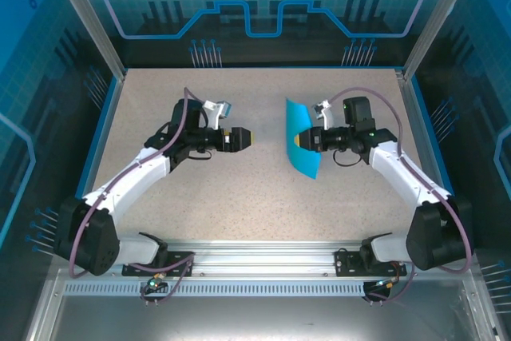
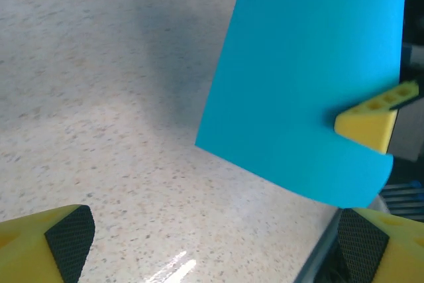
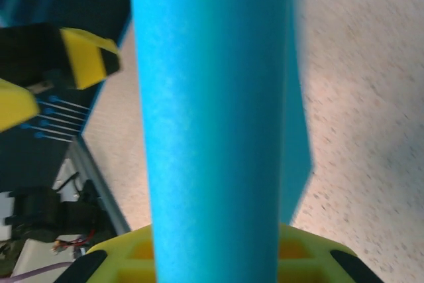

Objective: Fold a paper plane with a square sheet of paper (fold left side to right side)
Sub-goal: Pick up the square sheet of paper from the center of the table.

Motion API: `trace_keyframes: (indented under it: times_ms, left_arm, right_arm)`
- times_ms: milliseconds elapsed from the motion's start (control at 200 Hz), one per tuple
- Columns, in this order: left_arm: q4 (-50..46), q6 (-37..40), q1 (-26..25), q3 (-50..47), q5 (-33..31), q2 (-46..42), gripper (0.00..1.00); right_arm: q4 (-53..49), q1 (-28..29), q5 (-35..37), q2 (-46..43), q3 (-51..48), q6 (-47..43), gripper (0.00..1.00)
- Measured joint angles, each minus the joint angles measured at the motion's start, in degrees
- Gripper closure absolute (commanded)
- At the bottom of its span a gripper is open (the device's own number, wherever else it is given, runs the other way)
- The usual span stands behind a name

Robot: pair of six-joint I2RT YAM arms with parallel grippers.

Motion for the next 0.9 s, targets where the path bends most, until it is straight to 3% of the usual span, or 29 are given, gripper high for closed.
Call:
trace_keyframes:
  times_ms: [280,545,665,810,900]
  left_arm:
    - [0.9,3.4,0.0,5.2,9.5,0.5,0.02]
    - [5.3,2.8,0.0,9.2,17.6,3.4,0.03]
    - [7.8,1.4,0.0,9.7,21.2,4.3,0.2]
    - [9.1,0.2,0.0,10.1,24.3,4.3,0.6]
    - [9.1,0.2,0.0,10.1,25.2,4.3,0.78]
  right_arm:
    - [-4.2,0.0,-13.1,-3.0,8.3,-3.3,0.79]
    - [-8.8,1.0,-20.8,-3.8,13.2,-7.2,0.79]
    - [-9.8,1.2,-21.6,-3.7,13.2,-7.8,0.78]
    - [-10.1,1.2,-21.6,-3.0,13.2,-7.9,0.78]
    - [-10.1,1.2,-21.0,-2.0,13.2,-7.9,0.76]
